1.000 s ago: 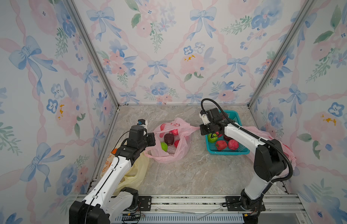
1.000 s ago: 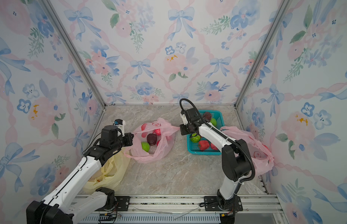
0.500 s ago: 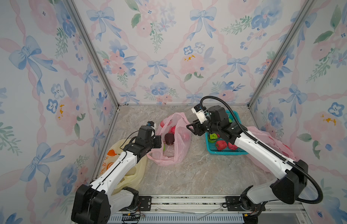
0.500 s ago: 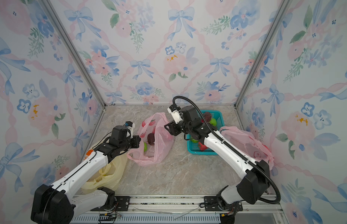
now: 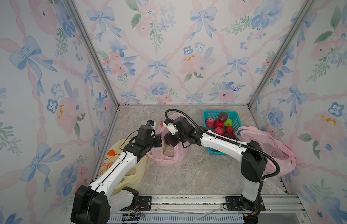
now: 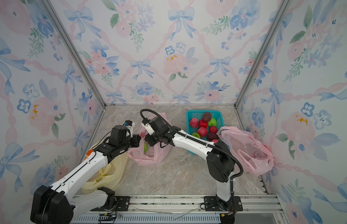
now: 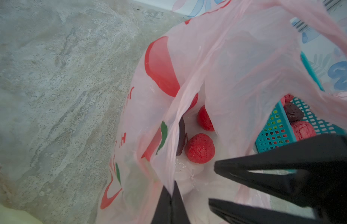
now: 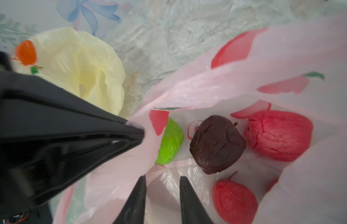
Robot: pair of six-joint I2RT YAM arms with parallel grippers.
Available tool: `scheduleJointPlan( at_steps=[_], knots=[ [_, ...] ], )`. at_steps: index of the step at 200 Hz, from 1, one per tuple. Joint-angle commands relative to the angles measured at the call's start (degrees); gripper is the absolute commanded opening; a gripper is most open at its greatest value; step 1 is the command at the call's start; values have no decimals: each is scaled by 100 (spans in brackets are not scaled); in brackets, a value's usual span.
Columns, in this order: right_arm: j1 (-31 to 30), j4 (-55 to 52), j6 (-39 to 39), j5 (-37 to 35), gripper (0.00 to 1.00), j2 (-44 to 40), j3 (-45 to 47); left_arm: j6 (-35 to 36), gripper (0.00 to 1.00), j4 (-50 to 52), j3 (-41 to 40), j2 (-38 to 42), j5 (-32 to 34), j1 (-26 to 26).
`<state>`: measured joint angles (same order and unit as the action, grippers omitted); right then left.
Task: Untie the knot of a plastic bag & take out the apple
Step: Adjust the plastic bag at the center of the board, then pick up the apple from the plastic bag.
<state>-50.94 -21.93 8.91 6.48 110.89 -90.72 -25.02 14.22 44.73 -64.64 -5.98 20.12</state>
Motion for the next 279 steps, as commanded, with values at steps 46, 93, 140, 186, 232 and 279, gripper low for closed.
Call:
scheduleJointPlan(
  at_steps=[46, 93, 140, 186, 232, 279],
  knots=[
    [303, -799, 359, -1404, 25, -659, 1029, 133, 0, -188, -190, 128, 107, 9],
    [621, -654, 858, -1064, 25, -703, 2092, 104, 0, -210, -520, 266, 179, 9],
    [600, -83, 1063, -720, 38, -795, 2721, 113, 0, -269, -630, 167, 23, 18],
    [485, 944, 612, -322, 57, -1786, 2932, 146, 0, -441, -609, 50, -106, 78],
    [366, 1518, 216, 128, 57, -1966, 2697, 186, 0, -561, -549, -57, -114, 154],
    [410, 1019, 17, -337, 58, -1018, 1906, 226, 0, -596, -411, -198, -105, 254]
  ],
)
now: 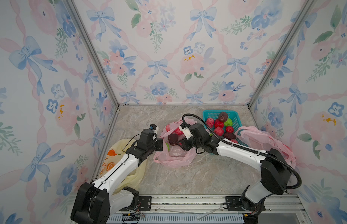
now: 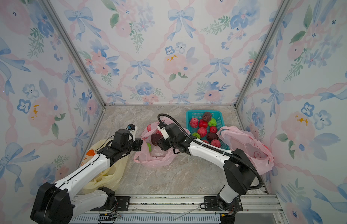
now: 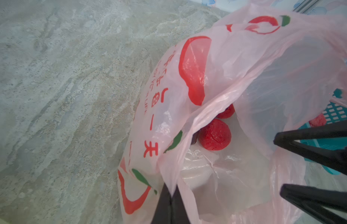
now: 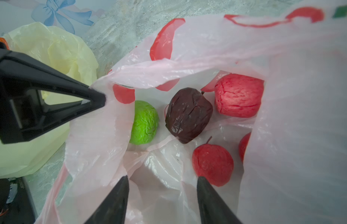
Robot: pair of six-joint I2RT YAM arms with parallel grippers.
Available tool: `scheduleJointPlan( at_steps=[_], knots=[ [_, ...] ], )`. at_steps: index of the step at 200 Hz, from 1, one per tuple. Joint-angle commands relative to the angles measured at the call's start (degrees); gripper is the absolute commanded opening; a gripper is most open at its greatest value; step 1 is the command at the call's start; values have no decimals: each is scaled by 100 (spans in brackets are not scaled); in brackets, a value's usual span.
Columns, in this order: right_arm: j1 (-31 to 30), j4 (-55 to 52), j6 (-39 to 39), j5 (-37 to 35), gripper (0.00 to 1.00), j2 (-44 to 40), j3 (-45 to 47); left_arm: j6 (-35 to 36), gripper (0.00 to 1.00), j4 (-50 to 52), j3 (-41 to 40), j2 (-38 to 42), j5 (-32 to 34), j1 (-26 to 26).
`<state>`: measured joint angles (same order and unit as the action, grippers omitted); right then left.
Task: Untie the knot of a plastic bag & take out the apple
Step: Pick up the apple from the plastic bag.
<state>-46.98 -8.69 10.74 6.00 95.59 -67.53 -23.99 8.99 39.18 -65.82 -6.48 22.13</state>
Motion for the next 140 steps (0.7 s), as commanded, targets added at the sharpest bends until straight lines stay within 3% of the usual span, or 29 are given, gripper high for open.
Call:
scheduleJointPlan(
  at_steps=[1, 69, 140],
  knots=[
    [18, -316, -164, -308, 58, 535, -429, 123, 0, -74, 144, -80, -55, 53],
    [206, -939, -129, -999, 67, 1296, -894, 139, 0, -78, 137, -56, 2, 57],
    [229, -1024, -179, -1092, 75, 1682, -1063, 140, 0, -88, 186, -155, -11, 57]
  ],
)
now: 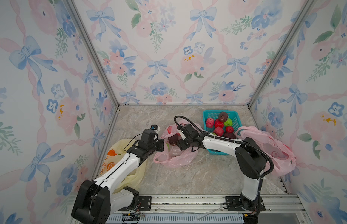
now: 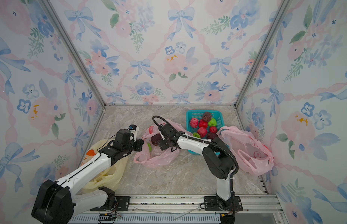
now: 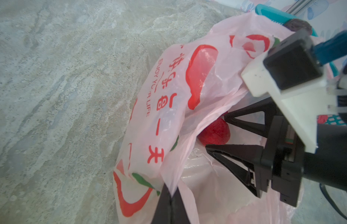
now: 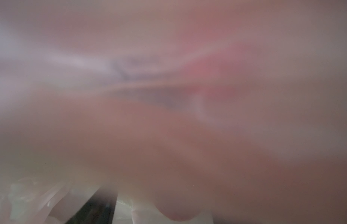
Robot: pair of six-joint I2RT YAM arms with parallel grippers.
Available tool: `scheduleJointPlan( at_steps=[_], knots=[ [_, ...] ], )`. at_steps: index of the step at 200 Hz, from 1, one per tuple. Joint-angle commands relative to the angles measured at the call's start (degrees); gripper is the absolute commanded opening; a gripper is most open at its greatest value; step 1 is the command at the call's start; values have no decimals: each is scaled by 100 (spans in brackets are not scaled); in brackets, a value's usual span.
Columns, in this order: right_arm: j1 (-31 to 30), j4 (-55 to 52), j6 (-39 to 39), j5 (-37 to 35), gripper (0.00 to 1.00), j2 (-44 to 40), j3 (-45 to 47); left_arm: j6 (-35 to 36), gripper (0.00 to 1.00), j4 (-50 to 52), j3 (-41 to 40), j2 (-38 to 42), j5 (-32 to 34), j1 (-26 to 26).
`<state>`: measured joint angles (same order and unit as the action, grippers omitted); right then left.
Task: Untie the knot of a plastic bag & take out the apple
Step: Pick up the apple from the plastic bag.
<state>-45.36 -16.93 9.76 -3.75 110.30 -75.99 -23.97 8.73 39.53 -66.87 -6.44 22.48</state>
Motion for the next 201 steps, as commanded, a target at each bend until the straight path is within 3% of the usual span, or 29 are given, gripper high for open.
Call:
scheduleJointPlan(
  at_steps=[1, 49, 90, 125, 180, 201],
  knots=[
    [65, -199, -84, -117, 75, 216, -220, 138, 0, -59, 151, -48, -16, 25],
    [72, -260, -71, -166, 74, 558, -503, 155, 0, -85, 151, -74, 9, 24],
    [67, -8, -64, -215, 46, 429, -384, 182, 0, -129, 118, -164, 101, 25],
    [62, 381, -122, -123, 39, -173, 8, 243, 0, -166, 49, -180, 250, 23],
    [253, 628, 28, 1044, 36, -1039, 445, 269, 0, -332, 27, -287, 347, 34],
    [383, 873, 151, 1905, 36, -1454, 650, 287, 0, -338, 103, -300, 422, 57]
  ],
)
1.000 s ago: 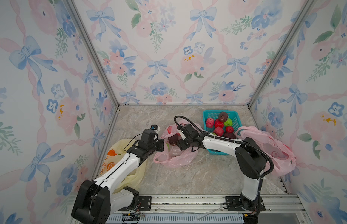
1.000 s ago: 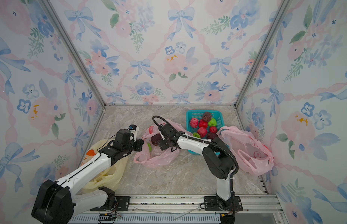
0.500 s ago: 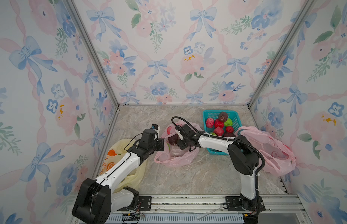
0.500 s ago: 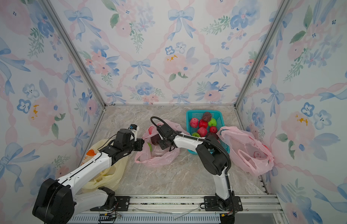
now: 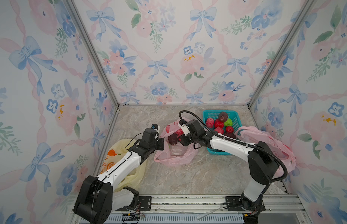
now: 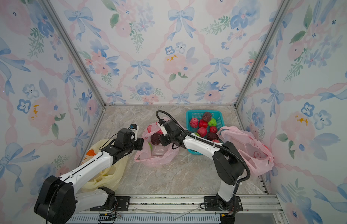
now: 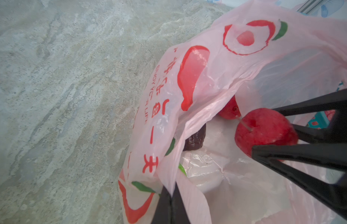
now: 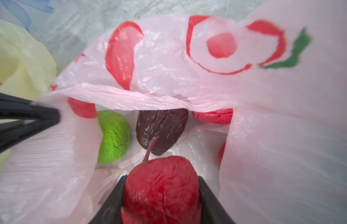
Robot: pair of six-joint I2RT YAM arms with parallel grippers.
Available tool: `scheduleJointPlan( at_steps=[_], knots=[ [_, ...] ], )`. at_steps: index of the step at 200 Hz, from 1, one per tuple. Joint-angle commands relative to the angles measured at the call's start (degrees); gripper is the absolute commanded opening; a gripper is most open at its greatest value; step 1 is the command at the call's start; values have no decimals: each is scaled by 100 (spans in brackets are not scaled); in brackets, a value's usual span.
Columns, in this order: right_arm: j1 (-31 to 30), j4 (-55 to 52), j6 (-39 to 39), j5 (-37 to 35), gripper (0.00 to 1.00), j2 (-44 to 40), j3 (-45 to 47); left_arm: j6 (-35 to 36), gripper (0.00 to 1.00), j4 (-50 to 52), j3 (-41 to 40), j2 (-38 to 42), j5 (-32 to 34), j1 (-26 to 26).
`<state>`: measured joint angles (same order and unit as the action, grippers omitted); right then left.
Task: Untie the knot of a plastic bag & take out the apple
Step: Pick up the apple from the plastic bag, then place the apple in the basket.
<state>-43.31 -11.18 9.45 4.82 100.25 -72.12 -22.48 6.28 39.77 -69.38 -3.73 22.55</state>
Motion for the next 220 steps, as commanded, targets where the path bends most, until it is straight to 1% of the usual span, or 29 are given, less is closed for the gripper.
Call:
scheduleJointPlan(
  at_steps=[1, 6, 19, 26, 34, 53, 70, 87, 108, 112, 133, 179, 201, 220],
  knots=[
    [193, 313, 194, 1096, 36, -473, 275, 138, 0, -97, 81, -49, 156, 54],
    [248, 428, 284, 1320, 36, -512, 350, 147, 0, -92, 104, -49, 162, 53],
    [476, 751, 609, 1817, 36, -986, 530, 172, 0, -92, 157, -61, 170, 59],
    [621, 893, 811, 1935, 37, -1191, 627, 174, 0, -93, 184, -61, 164, 69],
    [848, 882, 964, 1916, 37, -1427, 691, 183, 0, -97, 198, -73, 168, 67],
    [1345, 441, 971, 1581, 37, -1910, 743, 200, 0, -92, 194, -71, 162, 79],
    [1711, -148, 731, 933, 38, -2223, 742, 234, 0, -92, 197, -75, 132, 75],
    [2116, -696, 572, 377, 39, -2363, 760, 244, 0, -92, 198, -81, 139, 84],
    [2530, -1276, 406, -373, 40, -2365, 835, 252, 0, -88, 191, -92, 119, 83],
    [2596, -1365, 381, -513, 40, -2354, 856, 253, 0, -92, 371, -96, 112, 83],
    [2819, -1782, 270, -915, 40, -2214, 959, 262, 0, -75, 417, -93, 88, 85],
    [3065, -2042, 177, -1143, 41, -1764, 1101, 257, 0, -75, 488, -154, 46, 101],
    [3114, -2095, 118, -1288, 46, -1459, 1077, 245, 0, -75, 502, -209, 34, 112],
    [3170, -2082, 96, -1245, 50, -1218, 1077, 240, 0, -75, 497, -224, 24, 127]
  ],
)
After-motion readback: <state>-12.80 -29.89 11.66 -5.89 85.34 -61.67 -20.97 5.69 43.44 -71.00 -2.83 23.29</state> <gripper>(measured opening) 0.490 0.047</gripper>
